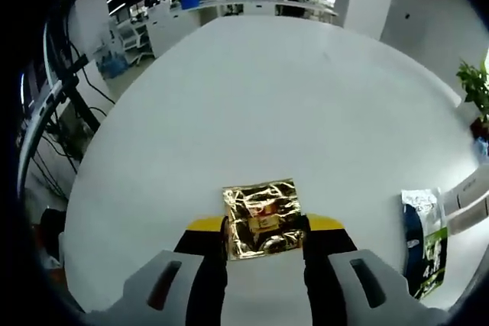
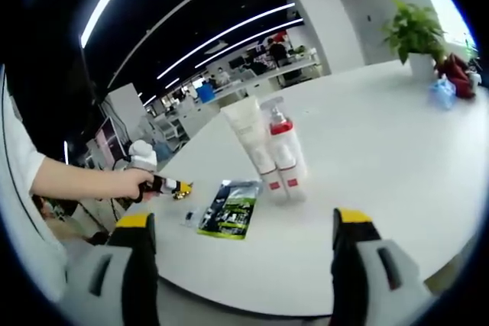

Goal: Arrange the skincare products in the storage area until every visible bottle or jar stands upright without overlapping.

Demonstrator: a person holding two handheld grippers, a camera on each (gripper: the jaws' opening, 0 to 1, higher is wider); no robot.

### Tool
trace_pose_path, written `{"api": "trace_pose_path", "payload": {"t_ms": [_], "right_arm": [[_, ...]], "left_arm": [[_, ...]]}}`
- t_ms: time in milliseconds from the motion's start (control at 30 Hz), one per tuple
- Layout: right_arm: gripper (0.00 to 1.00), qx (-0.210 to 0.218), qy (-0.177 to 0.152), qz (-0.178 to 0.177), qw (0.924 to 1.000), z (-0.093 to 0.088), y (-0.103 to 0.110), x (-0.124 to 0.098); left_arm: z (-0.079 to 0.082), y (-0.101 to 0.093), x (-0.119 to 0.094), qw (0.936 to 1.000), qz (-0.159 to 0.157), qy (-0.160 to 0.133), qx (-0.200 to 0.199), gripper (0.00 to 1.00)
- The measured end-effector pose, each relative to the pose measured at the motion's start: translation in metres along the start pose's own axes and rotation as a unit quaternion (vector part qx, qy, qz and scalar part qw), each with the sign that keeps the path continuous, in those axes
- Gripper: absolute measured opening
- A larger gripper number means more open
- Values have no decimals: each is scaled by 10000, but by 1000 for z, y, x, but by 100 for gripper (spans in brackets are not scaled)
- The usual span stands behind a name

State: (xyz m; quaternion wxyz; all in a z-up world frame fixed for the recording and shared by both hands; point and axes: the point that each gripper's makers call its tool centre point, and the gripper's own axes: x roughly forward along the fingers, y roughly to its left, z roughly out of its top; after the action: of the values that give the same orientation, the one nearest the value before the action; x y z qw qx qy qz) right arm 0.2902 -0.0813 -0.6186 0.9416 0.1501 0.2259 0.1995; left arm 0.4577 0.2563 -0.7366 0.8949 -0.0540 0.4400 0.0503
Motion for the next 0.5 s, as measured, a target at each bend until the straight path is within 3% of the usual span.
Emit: {"api": "trace_pose_path", "payload": {"t_ms": [200,500], "right_arm": [[96,-5,-18,11,10000,0,0,0],[96,-14,-45,23,10000,1,0,-1]], "left_arm": [[4,-14,-9,9996,-203,-138,98,35],[-4,-40,-19,9987,-438,-124,248,35]]}}
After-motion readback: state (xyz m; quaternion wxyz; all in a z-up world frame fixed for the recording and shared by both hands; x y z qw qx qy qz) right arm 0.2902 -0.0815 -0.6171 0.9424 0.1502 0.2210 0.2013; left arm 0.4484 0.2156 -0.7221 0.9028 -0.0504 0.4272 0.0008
